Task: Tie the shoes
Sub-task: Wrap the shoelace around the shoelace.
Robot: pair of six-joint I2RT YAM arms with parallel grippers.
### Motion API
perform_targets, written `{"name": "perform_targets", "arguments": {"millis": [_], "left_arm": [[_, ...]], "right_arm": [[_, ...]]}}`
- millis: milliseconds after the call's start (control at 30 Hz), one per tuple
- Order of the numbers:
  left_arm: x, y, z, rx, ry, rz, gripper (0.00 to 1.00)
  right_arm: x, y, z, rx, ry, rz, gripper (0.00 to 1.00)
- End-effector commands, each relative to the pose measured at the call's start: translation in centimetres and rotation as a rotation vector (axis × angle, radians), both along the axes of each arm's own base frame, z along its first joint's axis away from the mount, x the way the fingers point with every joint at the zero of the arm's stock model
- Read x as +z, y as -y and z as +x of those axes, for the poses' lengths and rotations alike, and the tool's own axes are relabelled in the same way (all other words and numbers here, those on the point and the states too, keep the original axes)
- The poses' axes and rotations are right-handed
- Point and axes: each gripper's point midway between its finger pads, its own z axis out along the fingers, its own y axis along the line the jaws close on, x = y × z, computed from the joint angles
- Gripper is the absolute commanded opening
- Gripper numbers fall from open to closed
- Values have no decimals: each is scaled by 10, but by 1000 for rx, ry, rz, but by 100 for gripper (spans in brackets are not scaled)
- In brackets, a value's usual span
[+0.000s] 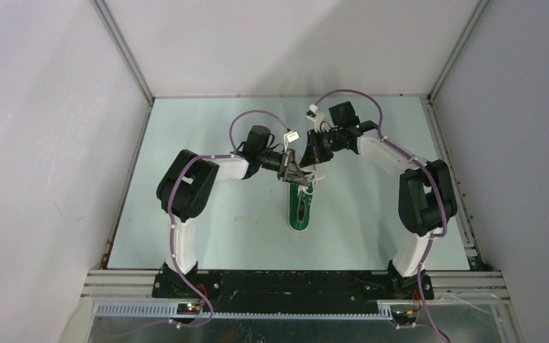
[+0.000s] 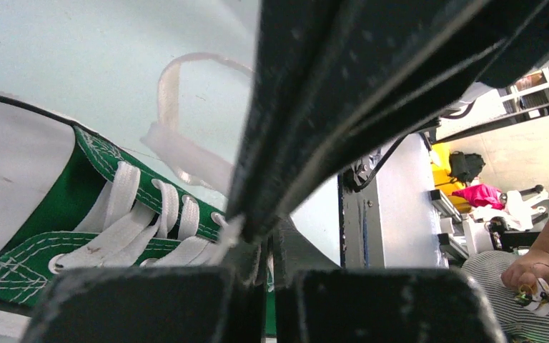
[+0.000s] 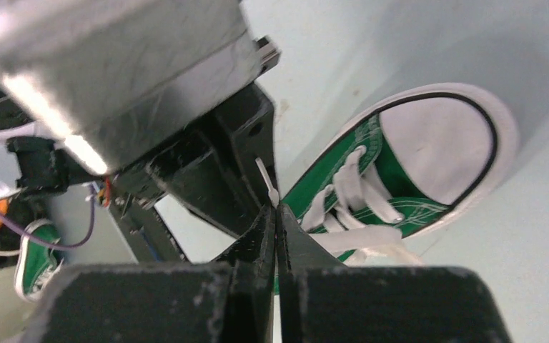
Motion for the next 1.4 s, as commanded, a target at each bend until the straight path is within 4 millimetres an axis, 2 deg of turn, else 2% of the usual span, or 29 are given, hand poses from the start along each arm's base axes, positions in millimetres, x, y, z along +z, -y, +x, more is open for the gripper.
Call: {"name": "perform_targets", "arguments": {"millis": [0, 133, 333, 533, 700, 867, 1067, 1133, 1200, 1367], "left_arm": [[13, 0, 0, -20, -2, -45, 0], [9, 0, -4, -42, -18, -49, 0], [-3, -3, -3, -13, -19, 3, 0], [-12, -2, 4, 19, -31, 38, 0], [-13, -1, 5, 29, -43, 40, 0], [-18, -3, 5, 42, -46, 55, 0], [-21, -4, 8, 52, -41, 71, 0], [-19, -4, 8, 45, -44, 62, 0], [-16, -4, 7, 36, -44, 50, 0], [-14, -4, 8, 34, -37, 42, 0]], "right_arm": [[38, -18, -14, 75, 38, 162, 0], [39, -21, -21, 102, 13, 203, 0], [66, -37, -38, 208, 13, 335, 0], [64, -39, -67, 321, 1, 331, 0], [68, -43, -77, 380, 50, 335, 0], [74, -41, -96, 447, 78, 332, 0], [77, -30, -112, 517, 135, 306, 0], [69, -25, -115, 539, 150, 274, 0], [51, -18, -115, 580, 183, 215, 0], [-11, 5, -119, 610, 111, 45, 2]]}}
